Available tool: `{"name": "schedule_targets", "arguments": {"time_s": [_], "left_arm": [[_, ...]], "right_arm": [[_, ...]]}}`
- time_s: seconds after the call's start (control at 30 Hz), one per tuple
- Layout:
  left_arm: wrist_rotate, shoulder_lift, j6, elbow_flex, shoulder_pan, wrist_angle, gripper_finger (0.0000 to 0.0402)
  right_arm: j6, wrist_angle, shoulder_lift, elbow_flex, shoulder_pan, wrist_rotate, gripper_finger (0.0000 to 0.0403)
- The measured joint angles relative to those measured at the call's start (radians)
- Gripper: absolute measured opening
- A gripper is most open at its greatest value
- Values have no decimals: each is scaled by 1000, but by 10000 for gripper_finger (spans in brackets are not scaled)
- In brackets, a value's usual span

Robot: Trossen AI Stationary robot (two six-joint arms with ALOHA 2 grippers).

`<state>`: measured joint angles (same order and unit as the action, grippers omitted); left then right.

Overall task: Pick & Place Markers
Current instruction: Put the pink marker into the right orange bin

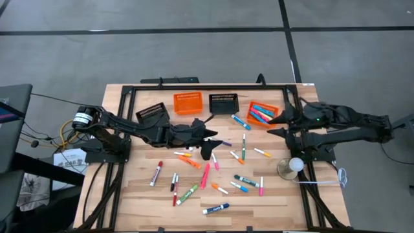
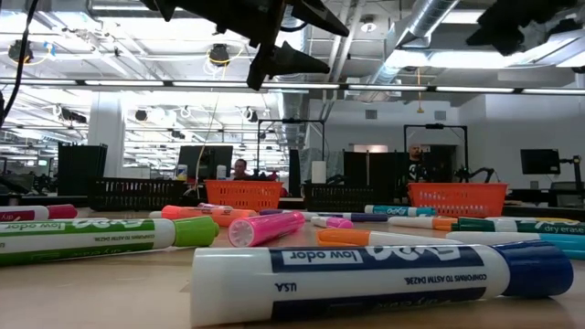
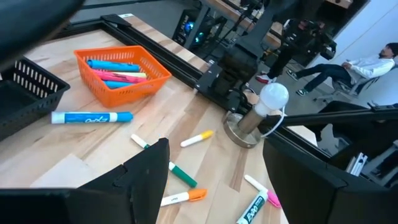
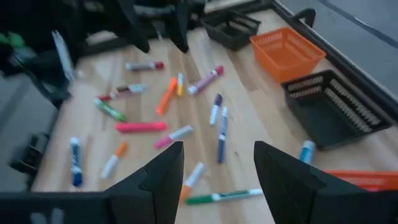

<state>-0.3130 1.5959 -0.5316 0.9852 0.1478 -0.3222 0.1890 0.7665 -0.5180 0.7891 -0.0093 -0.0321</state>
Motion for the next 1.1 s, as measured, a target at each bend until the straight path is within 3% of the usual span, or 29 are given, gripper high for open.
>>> {"name": "schedule_targets", "arguments": {"time_s": [0.4, 0.63, 1.1], "left_arm": [[0, 0, 0, 0, -1, -8, 259], [0, 0, -3, 0, -1, -29, 259], [0, 5, -182, 0, -4, -62, 259]], "right_arm": [[116, -284, 366, -252, 46, 2, 180], [136, -418, 514, -376, 46, -7, 182], [204, -423, 486, -439, 46, -163, 178]]}}
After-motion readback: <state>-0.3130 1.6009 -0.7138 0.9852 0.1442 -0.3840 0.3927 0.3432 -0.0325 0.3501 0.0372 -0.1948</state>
